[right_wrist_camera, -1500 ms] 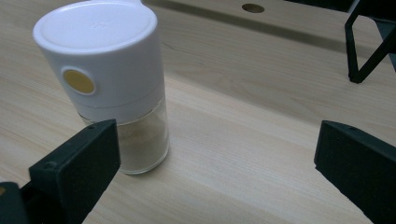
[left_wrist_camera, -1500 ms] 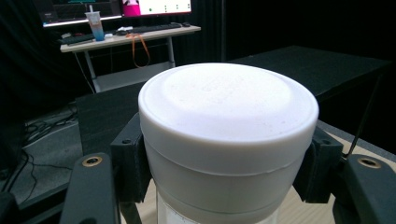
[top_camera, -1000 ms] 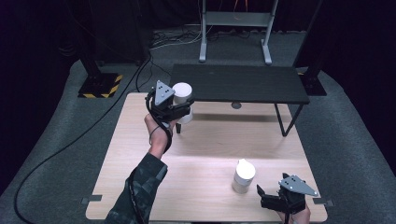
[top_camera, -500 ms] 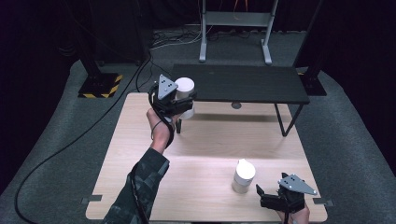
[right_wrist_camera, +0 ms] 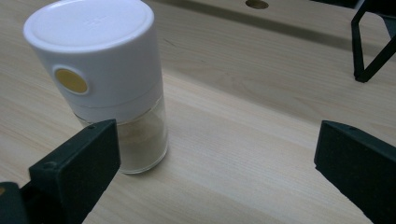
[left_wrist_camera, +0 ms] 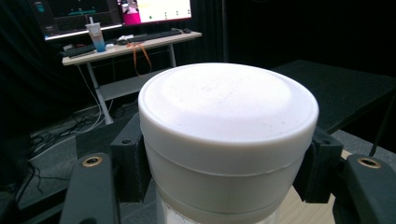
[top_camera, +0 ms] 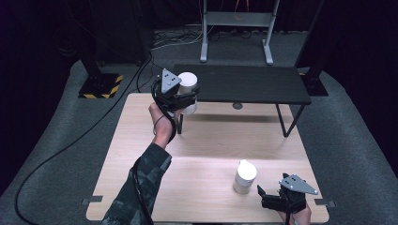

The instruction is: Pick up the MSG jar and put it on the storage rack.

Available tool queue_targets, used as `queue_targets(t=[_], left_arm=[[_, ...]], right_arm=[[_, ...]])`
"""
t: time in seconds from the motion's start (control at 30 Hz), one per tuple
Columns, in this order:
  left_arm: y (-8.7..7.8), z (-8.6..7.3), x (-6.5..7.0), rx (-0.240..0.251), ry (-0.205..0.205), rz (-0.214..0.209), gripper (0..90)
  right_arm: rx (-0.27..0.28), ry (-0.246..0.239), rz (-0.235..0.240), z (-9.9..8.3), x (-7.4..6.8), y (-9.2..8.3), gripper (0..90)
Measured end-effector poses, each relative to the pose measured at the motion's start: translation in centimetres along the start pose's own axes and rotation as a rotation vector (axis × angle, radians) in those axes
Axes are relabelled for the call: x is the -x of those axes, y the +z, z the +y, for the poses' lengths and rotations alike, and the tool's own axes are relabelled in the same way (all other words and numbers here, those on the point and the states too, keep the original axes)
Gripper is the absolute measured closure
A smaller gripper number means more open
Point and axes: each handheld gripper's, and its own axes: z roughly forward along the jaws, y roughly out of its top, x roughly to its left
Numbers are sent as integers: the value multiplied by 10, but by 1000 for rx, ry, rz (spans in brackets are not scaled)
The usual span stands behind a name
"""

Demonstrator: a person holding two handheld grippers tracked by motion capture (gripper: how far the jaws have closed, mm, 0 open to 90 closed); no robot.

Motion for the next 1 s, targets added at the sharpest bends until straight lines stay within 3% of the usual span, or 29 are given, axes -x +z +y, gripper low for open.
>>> queue_targets(t=[1.0], left_arm=[[19, 12, -8, 12, -16, 5, 345]], right_arm=[[-25, -3, 4, 1, 5, 2, 0]])
